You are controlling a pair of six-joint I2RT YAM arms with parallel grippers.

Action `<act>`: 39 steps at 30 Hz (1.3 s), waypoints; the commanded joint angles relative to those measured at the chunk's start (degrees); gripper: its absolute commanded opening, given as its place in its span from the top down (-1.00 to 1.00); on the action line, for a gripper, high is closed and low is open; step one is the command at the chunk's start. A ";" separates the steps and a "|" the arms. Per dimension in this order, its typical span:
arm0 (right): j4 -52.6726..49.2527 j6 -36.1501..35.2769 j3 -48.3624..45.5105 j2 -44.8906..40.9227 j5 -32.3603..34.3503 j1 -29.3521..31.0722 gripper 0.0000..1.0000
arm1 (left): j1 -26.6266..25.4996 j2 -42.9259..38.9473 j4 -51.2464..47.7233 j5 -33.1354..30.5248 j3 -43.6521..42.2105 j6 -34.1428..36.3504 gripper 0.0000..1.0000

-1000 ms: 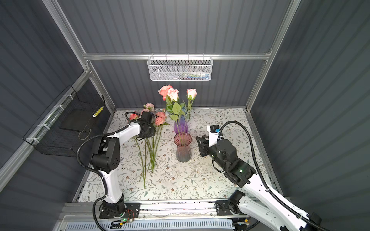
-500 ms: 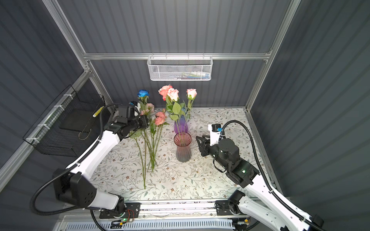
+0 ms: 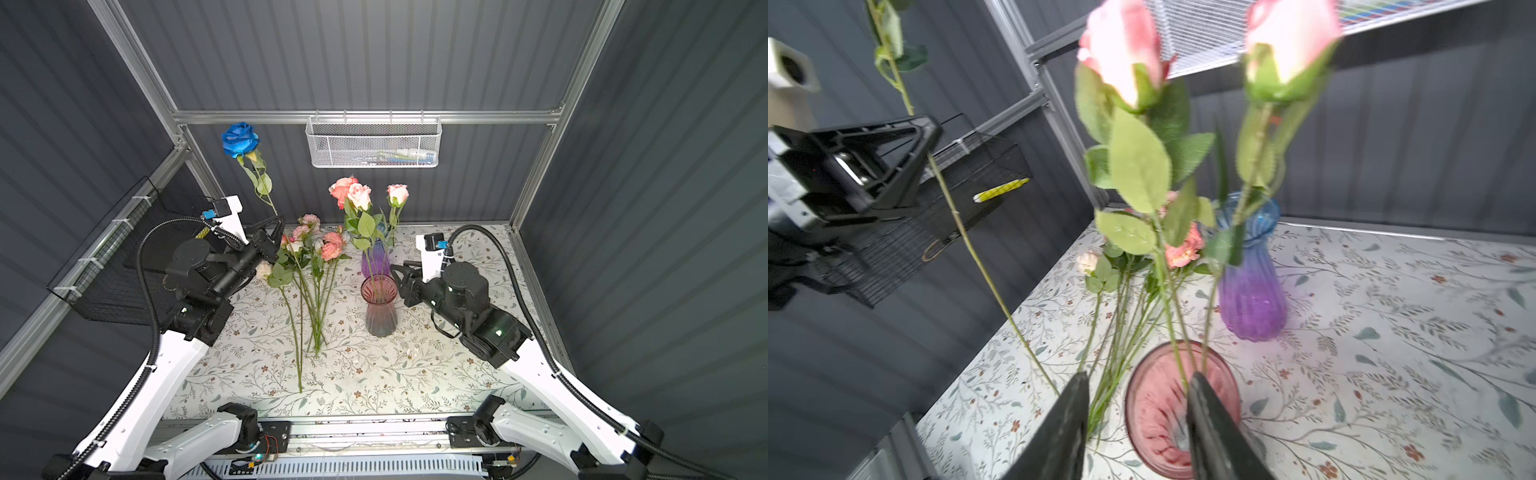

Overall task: Arrange the flowers into the vase
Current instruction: 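Lift the blue rose upright with the left gripper while the right gripper approaches, then close the right gripper on the blue rose stem below the left gripper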

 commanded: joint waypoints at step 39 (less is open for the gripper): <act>-3.70 -4.12 30.44 33.14 -1.03 13.51 0.95 | -4.86 -14.03 -6.35 -2.11 -6.14 0.97 -0.96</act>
